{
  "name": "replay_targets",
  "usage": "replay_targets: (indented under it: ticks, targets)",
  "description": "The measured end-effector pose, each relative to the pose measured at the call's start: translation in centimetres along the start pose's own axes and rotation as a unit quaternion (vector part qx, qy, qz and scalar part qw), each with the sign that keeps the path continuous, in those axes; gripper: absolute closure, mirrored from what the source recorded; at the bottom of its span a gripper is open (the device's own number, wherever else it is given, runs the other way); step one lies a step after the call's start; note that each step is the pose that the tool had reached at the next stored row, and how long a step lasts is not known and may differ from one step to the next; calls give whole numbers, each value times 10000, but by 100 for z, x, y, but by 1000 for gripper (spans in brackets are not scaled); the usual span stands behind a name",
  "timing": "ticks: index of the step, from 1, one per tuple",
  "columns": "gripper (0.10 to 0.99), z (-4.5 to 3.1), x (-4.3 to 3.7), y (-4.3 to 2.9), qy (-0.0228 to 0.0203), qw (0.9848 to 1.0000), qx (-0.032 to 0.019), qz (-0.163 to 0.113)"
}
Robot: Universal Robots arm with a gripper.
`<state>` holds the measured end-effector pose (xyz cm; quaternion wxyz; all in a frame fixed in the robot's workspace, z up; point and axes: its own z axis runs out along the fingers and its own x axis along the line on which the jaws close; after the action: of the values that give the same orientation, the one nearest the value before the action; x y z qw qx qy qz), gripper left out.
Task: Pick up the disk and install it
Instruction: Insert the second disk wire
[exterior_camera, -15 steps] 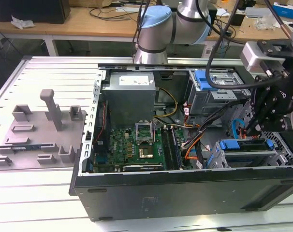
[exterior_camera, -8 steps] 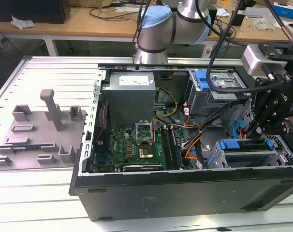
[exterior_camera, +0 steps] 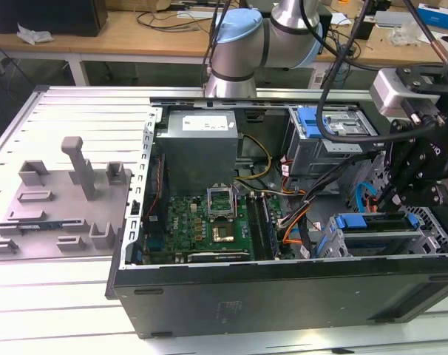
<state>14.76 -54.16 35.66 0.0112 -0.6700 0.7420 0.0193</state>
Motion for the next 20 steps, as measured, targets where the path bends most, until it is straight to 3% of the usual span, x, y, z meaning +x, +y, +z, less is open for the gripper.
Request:
replay_targets:
  ticks: [20]
  targets:
    - [925,87,1,-25,1,10000,0,0]
